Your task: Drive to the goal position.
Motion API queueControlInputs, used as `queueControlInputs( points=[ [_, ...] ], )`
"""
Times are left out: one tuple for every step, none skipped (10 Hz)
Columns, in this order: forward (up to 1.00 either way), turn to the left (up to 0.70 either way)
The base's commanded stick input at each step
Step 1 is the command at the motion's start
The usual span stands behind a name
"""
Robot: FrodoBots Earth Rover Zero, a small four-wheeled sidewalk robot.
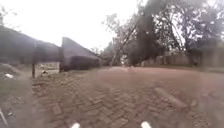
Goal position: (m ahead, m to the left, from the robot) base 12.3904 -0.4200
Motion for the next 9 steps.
queueControlInputs(
  points=[
    [0.50, -0.50],
    [0.50, -0.42],
    [0.50, -0.21],
    [0.50, -0.01],
    [0.50, 0.02],
    [0.50, 0.04],
    [0.50, 0.02],
    [0.50, 0.01],
    [0.50, 0.02]
  ],
)
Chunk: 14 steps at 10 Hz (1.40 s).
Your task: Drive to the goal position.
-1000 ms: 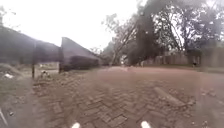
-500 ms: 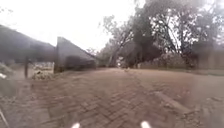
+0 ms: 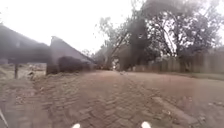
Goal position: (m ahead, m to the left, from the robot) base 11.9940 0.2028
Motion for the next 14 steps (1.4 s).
queueControlInputs(
  points=[
    [0.50, 0.09],
    [0.50, -0.38],
    [0.50, -0.38],
    [0.50, -0.39],
    [0.50, 0.04],
    [0.50, 0.08],
    [0.50, 0.09],
    [0.50, 0.08],
    [0.50, 0.07],
    [0.50, 0.07],
    [0.50, 0.07],
    [0.50, 0.07],
    [0.50, 0.06],
    [0.50, 0.06]
  ],
)
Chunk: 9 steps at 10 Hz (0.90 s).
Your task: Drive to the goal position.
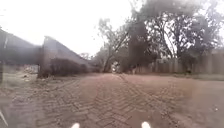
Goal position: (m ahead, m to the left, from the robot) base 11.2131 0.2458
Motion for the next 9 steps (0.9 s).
queueControlInputs(
  points=[
    [0.50, 0.06],
    [0.50, 0.06],
    [0.50, 0.05],
    [0.50, 0.05],
    [0.50, 0.04],
    [0.50, 0.04],
    [0.50, 0.04],
    [0.50, 0.03],
    [0.50, 0.04]
  ],
)
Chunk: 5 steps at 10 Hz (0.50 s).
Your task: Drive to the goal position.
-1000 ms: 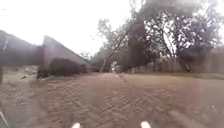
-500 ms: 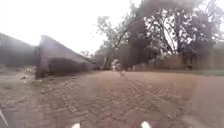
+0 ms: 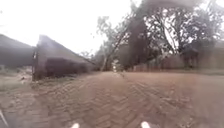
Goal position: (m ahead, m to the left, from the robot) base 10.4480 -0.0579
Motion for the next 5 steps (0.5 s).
queueControlInputs(
  points=[
    [0.50, 0.04],
    [0.50, 0.04],
    [0.50, 0.03],
    [0.50, 0.01],
    [0.50, 0.01]
  ],
)
